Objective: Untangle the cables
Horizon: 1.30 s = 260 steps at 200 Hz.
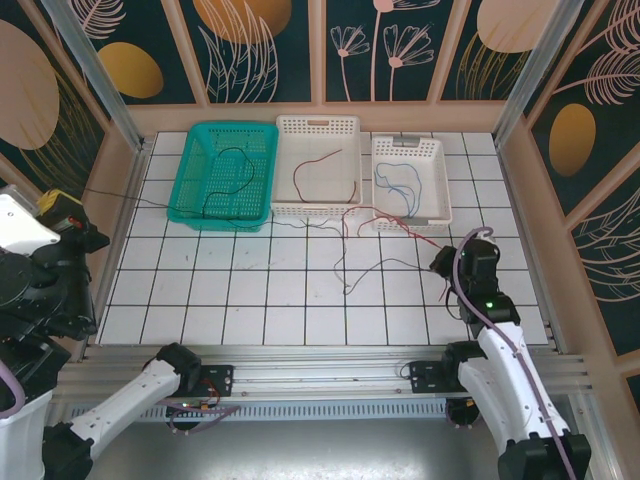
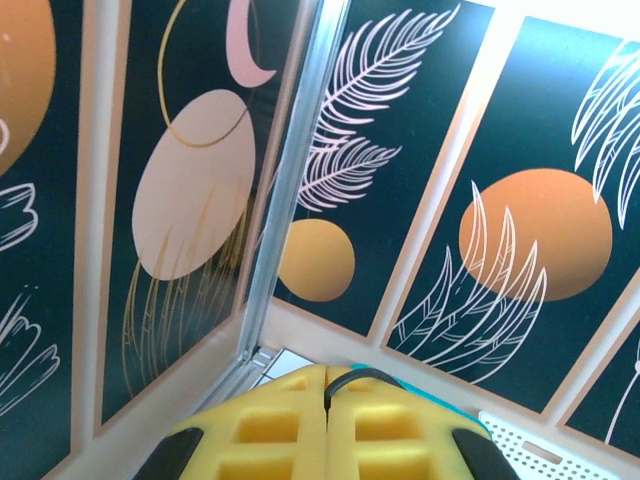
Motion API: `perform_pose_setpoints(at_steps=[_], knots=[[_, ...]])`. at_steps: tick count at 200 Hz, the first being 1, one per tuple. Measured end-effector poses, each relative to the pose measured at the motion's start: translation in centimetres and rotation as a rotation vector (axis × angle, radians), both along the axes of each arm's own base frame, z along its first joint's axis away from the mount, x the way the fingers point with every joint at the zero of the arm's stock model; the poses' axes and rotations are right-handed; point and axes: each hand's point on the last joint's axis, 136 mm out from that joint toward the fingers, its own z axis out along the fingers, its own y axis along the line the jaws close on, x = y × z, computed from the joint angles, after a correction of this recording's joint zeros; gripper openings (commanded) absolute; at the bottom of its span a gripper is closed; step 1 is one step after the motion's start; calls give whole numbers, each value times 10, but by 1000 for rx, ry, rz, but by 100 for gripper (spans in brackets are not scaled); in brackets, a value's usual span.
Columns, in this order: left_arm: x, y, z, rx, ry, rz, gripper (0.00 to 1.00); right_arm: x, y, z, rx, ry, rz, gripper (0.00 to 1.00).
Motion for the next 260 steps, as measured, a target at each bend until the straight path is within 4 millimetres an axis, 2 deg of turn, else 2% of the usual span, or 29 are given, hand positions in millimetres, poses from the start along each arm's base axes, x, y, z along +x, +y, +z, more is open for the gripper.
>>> perform_pose_setpoints(at_steps=[29, 52, 72, 85, 112, 143, 170, 187, 226, 260], knots=[[8, -7, 6, 10, 5, -16, 0, 2, 9, -2, -12, -2, 26, 0], [12, -13, 13, 12, 1, -41, 0, -1, 25, -15, -15, 8, 90, 0], [22, -26, 8, 16, 16, -91, 0, -4, 46, -23, -11, 19, 177, 0], [33, -39, -3, 17, 40, -139, 0, -4, 61, -27, -18, 28, 235, 0], [66, -80, -52, 23, 154, -266, 0, -5, 82, -39, -44, 68, 321, 0], [102, -134, -126, -2, 325, -426, 0, -4, 96, -38, -58, 60, 377, 0], [116, -169, -195, -44, 471, -544, 0, -3, 109, -26, -43, 5, 430, 0], [118, -185, -227, -72, 538, -602, 0, -4, 116, -17, -21, -31, 459, 0], [115, -214, -275, -134, 622, -725, 0, -6, 132, 6, 50, -115, 534, 0], [107, -233, -292, -182, 623, -831, 0, -10, 141, 15, 86, -140, 582, 0]])
